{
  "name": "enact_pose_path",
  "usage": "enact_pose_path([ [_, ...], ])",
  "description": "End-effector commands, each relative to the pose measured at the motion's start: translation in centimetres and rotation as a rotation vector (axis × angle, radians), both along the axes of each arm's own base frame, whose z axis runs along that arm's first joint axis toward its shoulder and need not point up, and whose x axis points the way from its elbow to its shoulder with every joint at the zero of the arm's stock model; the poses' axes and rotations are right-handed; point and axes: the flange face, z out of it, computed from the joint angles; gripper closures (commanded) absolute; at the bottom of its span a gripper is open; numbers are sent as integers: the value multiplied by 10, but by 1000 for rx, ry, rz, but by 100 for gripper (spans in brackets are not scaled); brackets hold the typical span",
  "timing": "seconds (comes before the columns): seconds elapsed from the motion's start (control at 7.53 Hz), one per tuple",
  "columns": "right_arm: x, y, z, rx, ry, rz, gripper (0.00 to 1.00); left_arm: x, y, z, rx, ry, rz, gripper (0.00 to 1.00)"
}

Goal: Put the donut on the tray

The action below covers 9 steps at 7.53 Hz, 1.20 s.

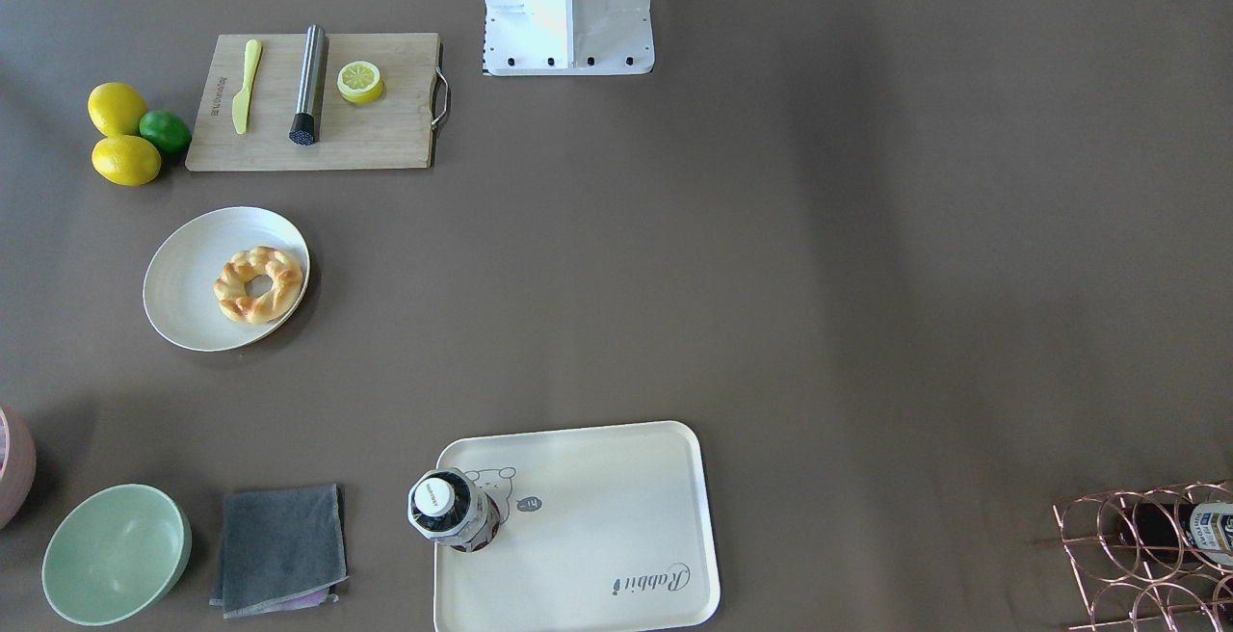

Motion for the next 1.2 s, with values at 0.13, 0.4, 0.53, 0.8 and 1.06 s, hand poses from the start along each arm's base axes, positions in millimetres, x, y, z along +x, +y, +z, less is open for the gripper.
enact_pose_path([
  [0.13,0,5,3,-7,0,-1,0,2,9,-5,14,2,-3,2],
  [0.4,-14,-3,-2,-22,1,-3,0,2,10,-4,11,4,-3,3],
  [0.53,-36,-19,-20,-37,-3,4,0,2,12,-2,4,4,-3,3],
  [0.8,-80,-34,-34,-26,-18,-15,0,3,16,1,-3,6,-1,2],
  [1.06,-161,-36,-49,-79,-66,43,0,3,16,4,-13,7,-3,2],
])
